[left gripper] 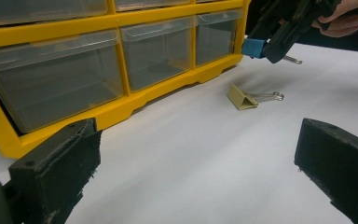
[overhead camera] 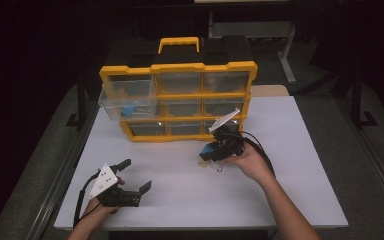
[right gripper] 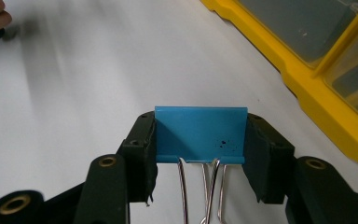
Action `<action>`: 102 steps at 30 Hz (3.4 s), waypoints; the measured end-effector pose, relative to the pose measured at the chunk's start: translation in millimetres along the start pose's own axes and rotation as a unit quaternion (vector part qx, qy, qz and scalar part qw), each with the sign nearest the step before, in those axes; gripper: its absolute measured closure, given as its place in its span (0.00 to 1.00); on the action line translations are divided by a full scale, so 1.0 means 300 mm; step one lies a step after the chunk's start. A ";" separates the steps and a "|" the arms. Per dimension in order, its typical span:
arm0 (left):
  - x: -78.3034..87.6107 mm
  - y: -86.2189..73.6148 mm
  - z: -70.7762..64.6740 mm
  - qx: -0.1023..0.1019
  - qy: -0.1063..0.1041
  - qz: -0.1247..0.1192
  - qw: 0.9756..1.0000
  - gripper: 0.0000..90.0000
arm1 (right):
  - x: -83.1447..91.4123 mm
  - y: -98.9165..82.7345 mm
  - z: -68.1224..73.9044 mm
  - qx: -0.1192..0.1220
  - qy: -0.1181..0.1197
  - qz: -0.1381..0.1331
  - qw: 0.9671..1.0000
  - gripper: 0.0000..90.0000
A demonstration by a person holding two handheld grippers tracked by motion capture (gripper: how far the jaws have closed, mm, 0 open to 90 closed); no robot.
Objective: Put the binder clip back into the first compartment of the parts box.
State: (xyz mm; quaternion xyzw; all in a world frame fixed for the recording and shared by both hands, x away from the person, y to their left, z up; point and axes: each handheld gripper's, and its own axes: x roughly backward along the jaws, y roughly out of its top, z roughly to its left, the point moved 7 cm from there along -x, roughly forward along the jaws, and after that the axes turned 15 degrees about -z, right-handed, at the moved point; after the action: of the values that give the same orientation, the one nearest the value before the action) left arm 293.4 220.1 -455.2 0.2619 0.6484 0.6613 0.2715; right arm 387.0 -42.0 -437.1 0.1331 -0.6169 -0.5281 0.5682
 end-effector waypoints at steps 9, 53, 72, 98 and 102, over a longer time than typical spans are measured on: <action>0.001 0.003 -0.001 0.005 -0.001 -0.003 1.000 0.00 | 0.017 0.053 0.018 -0.003 0.009 -0.007 1.000 0.54; 0.002 0.004 -0.002 -0.004 -0.003 -0.001 1.000 0.00 | 0.064 0.326 0.087 0.055 0.035 -0.042 0.997 0.54; 0.001 0.004 -0.004 -0.005 -0.004 -0.002 1.000 0.00 | 0.089 0.442 0.131 0.069 0.044 -0.058 0.995 0.54; 0.003 0.005 -0.001 -0.008 -0.005 0.000 1.000 0.00 | 0.136 0.641 0.155 0.067 0.051 -0.089 0.992 0.54; 0.003 0.005 -0.001 -0.008 -0.005 0.000 1.000 0.00 | 0.145 0.672 0.159 0.073 0.048 -0.092 0.992 0.54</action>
State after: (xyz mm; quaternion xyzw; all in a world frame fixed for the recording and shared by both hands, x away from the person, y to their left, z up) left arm 292.6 220.5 -453.9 0.2630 0.6420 0.6647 0.2770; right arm 420.9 30.7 -241.0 0.2559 -0.6106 -0.5247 0.5351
